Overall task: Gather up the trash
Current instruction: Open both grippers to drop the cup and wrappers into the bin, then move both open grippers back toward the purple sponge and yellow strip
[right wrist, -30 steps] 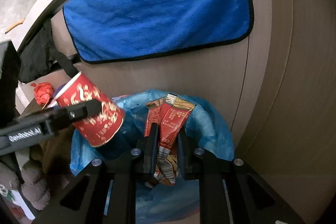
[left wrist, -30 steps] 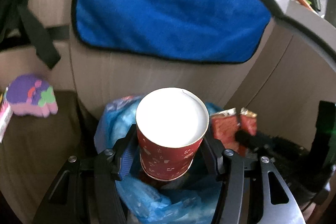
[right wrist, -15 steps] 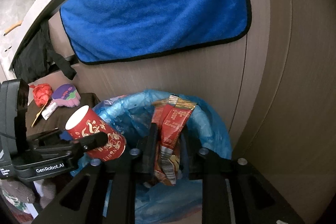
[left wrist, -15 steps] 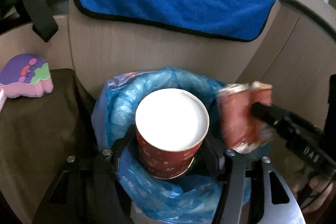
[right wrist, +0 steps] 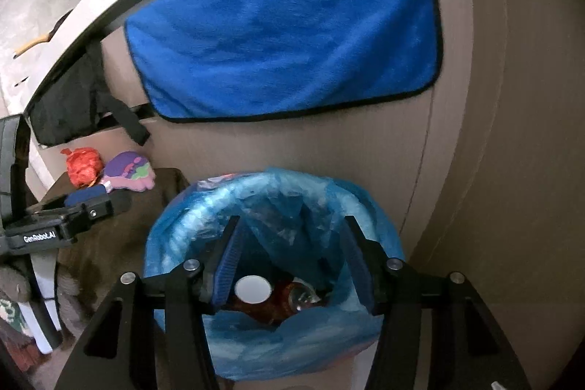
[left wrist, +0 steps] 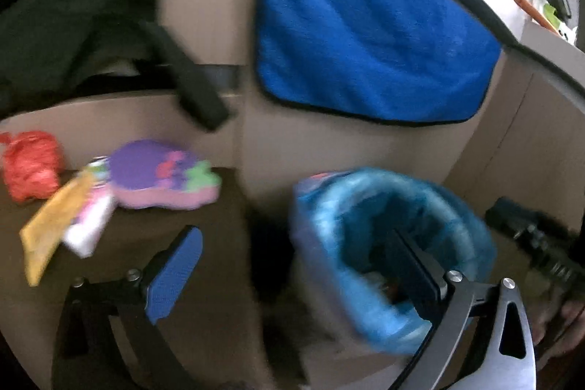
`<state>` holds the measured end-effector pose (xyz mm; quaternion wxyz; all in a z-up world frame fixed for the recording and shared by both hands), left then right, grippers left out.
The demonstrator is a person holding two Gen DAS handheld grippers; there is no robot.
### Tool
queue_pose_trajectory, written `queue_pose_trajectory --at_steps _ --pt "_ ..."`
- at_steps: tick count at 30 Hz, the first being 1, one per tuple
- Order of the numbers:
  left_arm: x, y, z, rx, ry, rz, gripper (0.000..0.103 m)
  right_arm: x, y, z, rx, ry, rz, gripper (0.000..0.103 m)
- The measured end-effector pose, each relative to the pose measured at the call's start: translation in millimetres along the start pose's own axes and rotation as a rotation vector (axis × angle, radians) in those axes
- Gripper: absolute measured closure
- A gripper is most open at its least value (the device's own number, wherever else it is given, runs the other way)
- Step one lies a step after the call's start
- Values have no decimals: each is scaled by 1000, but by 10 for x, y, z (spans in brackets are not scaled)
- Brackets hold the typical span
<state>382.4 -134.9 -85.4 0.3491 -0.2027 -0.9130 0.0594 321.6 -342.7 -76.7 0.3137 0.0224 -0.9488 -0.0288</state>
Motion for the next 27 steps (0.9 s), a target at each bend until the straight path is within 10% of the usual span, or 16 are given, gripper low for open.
queue_pose_trajectory --at_steps 13,27 --pt "996 1671 171 106 -109 -258 5 -157 1368 -165 126 8 -179 51" --pt "750 2630 -59 165 -76 -80 7 -719 2307 -68 239 93 -255 51"
Point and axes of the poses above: each gripper's, at about its wrist camera, not at the fingertips, and x roughly against the way its jaws point, y to its left, z to its underside, the point moved 10 cm from there along -x, roughly the way its jaws point, and after that the axes turned 5 degrees about x, right-handed, at the moved point
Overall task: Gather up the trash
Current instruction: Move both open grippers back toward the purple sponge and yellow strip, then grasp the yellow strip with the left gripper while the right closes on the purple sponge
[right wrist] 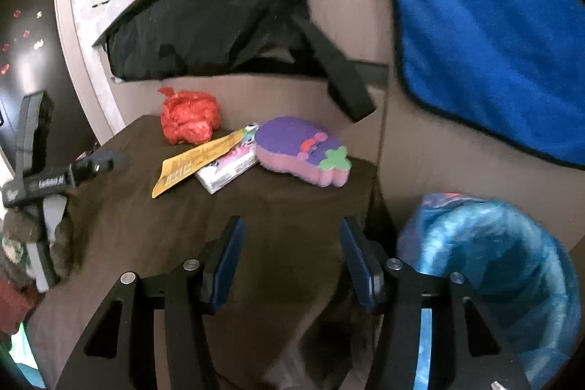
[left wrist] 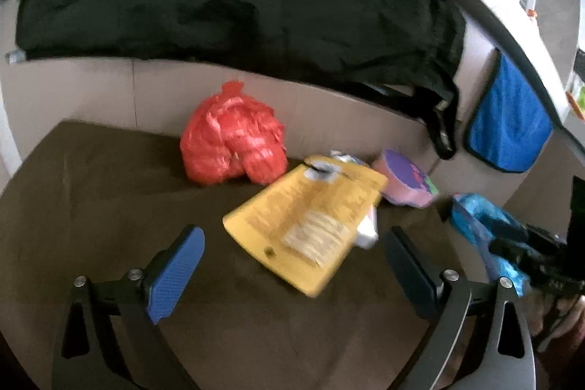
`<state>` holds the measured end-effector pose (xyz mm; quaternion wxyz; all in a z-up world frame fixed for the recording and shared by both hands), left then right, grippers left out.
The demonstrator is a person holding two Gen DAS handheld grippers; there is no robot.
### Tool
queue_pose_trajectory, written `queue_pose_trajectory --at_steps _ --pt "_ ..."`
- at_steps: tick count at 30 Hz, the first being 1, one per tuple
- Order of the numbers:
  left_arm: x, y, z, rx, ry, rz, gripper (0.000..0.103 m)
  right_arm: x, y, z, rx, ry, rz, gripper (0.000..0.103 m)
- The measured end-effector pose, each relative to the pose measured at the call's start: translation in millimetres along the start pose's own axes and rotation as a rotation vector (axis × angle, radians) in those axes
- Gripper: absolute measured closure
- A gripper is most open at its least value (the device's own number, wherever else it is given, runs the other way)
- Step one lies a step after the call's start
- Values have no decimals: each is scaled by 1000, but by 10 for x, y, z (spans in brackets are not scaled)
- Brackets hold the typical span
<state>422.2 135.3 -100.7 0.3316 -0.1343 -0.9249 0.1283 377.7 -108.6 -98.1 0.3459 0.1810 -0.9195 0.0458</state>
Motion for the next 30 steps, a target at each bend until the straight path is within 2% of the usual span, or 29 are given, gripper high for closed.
queue_pose_trajectory --at_steps 2,6,10,11,13,16,17,20,22,24,26,28,30 --pt "-93 121 -171 11 -25 -58 7 -92 -6 44 -6 22 -5 51" --pt "-344 417 -515 126 -61 -127 7 -222 -72 126 -23 52 -3 51" --pt "-522 555 -632 233 -68 -145 11 -300 -128 161 -41 65 1 51" --pt "-501 511 -618 250 -75 -117 13 -313 -152 170 -48 66 1 51" --pt "-461 295 -554 194 -68 -25 13 -315 -185 180 -55 67 4 51" --pt "-448 -141 -261 -24 29 78 13 -332 -230 207 -65 79 -8 51" --pt "-443 -235 -158 -89 57 86 13 -329 -237 210 -64 81 -12 51" --pt "-450 -476 180 -282 141 66 13 -305 -257 181 -54 77 -7 51" --pt "-507 -560 355 -394 186 15 19 -293 -281 157 -58 72 -6 51" --pt "-609 -584 453 -464 220 -39 27 -287 -293 131 -68 66 -9 51" --pt "-727 -534 479 -482 260 -88 29 -275 -289 122 -70 61 -12 51" --pt "-813 -467 372 -435 262 -100 35 -245 -286 125 -66 57 -11 51" --pt "-884 -349 214 -357 253 -118 58 -209 -307 129 -59 54 -3 51"
Point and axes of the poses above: each gripper's, at about its wrist camera, not at the fingertips, and x roughly against the way its jaws point, y to its left, z to its underside, the point moved 10 cm from there along -x, roughly the way its jaws point, and after that the axes turned 5 degrees about x, right-handed, at the moved point
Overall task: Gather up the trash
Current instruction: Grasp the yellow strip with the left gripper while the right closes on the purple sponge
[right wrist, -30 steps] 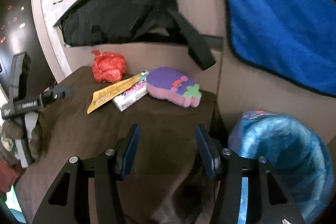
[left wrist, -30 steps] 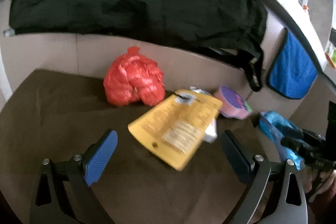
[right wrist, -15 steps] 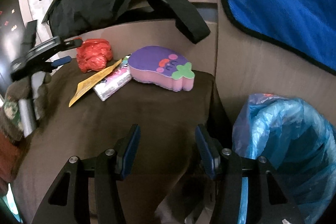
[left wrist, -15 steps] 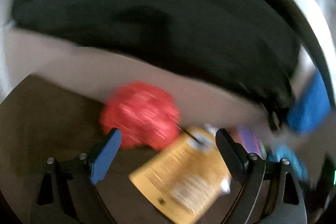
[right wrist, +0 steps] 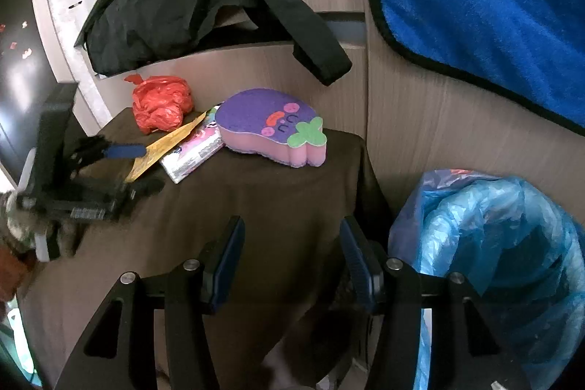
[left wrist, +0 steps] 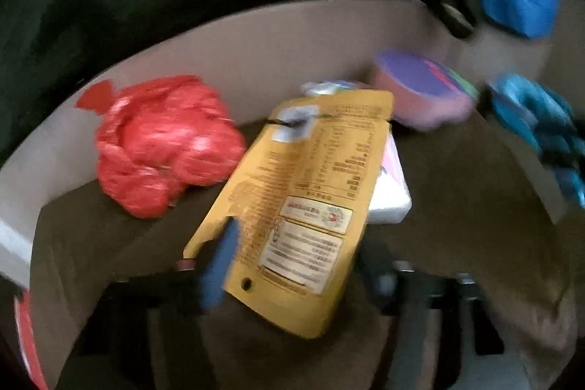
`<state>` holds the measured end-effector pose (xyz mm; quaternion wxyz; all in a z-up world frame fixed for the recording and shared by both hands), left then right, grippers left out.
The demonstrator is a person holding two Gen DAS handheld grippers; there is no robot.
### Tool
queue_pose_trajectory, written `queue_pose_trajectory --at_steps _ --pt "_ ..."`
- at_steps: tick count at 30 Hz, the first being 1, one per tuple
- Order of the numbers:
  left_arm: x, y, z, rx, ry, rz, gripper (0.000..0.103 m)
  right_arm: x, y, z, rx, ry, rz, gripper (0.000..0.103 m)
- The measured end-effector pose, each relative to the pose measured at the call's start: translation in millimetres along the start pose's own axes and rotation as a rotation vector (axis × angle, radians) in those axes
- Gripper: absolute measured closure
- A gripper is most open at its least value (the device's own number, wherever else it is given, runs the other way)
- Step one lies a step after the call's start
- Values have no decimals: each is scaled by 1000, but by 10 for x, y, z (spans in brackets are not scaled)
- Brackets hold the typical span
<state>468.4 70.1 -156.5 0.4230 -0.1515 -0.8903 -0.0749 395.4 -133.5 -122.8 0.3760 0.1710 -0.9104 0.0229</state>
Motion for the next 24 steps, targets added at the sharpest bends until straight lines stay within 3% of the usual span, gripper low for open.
queue_pose_trajectory --at_steps 3,5,6,9,14,21,24 --pt "-80 209 -56 134 33 42 66 19 -22 -7 -3 2 -4 51" --pt "-65 327 -96 181 6 29 72 10 -5 -51 4 -1 -6 51" --pt "-35 387 -127 212 -16 28 84 -9 16 -76 11 -1 -9 51" --pt "158 519 -223 309 -102 46 92 -62 109 -194 47 -6 -22 51" --pt "543 563 -122 351 -170 56 98 -146 285 -496 105 -41 -49 50" --pt "1022 559 237 437 -179 132 99 -446 164 -856 100 -68 -30 48" --pt "1055 518 368 458 -161 143 99 -594 71 -894 48 -37 -50 48"
Point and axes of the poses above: each gripper's, at about its wrist camera, not at the fingertips, and x roughly against the way its jaws point, y to its left, z to its underside, the point moved 10 cm from there along -x, roughly the way its jaws point, and after that the axes turned 5 degrees about x, right-handed, at the moved point
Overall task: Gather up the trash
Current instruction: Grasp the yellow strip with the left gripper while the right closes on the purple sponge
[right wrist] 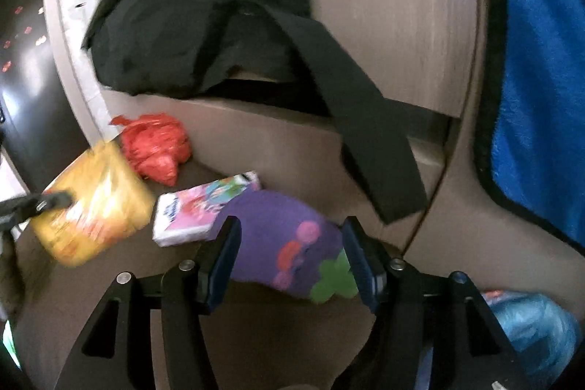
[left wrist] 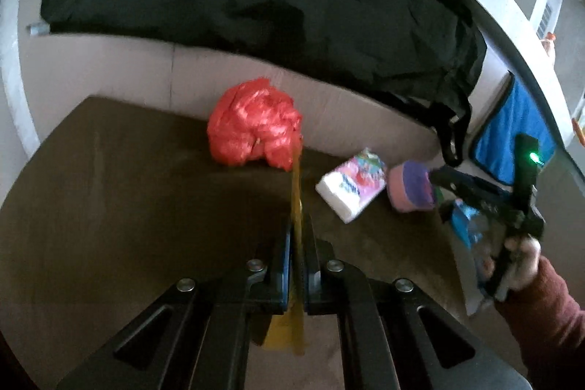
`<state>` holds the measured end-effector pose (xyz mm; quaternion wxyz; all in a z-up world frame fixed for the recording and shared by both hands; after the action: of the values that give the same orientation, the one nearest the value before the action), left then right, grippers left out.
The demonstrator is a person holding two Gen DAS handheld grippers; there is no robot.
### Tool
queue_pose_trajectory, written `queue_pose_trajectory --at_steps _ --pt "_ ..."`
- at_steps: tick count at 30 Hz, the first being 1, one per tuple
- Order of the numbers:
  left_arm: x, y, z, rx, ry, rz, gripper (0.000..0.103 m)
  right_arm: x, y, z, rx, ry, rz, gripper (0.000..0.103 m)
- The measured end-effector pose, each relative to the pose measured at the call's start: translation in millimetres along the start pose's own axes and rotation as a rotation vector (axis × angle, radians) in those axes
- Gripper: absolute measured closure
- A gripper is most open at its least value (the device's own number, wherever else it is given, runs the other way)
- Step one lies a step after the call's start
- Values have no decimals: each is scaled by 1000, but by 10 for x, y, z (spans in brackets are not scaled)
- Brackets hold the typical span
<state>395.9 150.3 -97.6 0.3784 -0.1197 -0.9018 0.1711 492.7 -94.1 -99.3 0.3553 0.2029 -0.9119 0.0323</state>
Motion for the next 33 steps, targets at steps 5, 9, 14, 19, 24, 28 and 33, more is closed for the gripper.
queue_pose_trajectory --at_steps 5,9,14,19,24,28,33 --pt "77 229 98 -26 -12 -55 99 41 282 194 -59 66 -150 47" --pt "20 286 146 -9 -3 -35 90 138 641 310 45 108 -193 47" --pt "-141 278 146 25 14 -11 57 219 591 161 79 65 -128 47" --pt "-374 354 34 74 12 -46 82 217 403 158 63 56 -78 47" --pt "-260 364 -41 68 -43 -44 101 183 284 138 104 66 -42 44" --pt "27 443 -68 89 -92 -54 101 51 34 34 8 59 -56 42" --pt "322 464 -38 89 -128 -53 101 -164 -120 59 -97 81 -95 41"
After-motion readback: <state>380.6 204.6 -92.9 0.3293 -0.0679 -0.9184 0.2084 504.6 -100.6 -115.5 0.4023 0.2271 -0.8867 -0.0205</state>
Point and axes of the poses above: each gripper's, at about its wrist camera, not at the fingertips, and x roughly against the way its jaws point, y to its left, z to its underside, the point moved 10 cm from there along -x, roughly the way its jaws point, and after that the axes turned 5 degrees about x, right-handed, at the moved point
